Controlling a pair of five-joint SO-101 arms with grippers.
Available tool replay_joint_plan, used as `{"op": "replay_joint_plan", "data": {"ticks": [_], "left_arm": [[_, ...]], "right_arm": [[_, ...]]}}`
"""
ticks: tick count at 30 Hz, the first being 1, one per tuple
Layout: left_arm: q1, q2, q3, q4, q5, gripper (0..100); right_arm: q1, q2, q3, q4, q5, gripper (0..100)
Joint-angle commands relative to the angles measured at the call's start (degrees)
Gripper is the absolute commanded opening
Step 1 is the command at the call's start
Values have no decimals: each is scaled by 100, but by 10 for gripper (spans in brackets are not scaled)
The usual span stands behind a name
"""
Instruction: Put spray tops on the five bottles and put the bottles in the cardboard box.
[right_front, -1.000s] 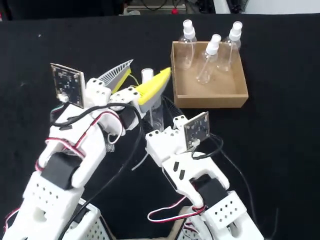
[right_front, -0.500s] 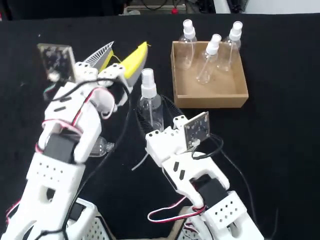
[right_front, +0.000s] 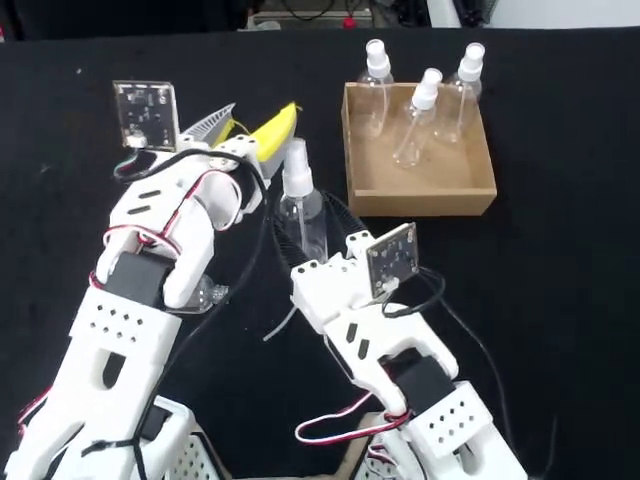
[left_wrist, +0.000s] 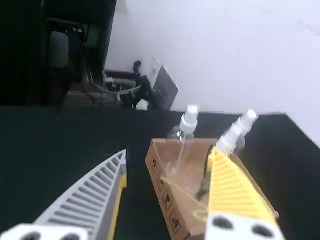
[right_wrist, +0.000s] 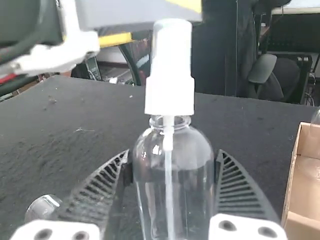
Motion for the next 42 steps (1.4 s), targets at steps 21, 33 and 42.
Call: {"op": "replay_joint_plan", "data": {"ticks": [21, 33, 42], "left_arm": [[-541, -2066, 804, 1143, -9, 245], [-2211, -2963, 1508, 3974, 18, 250], [-1719, -4273, 4198, 1820, -18, 246]], "right_arm": [[-9, -189, -57, -53, -44, 198], [1916, -171, -532, 70, -44, 198], [2312, -136, -699, -193, -79, 198]]}}
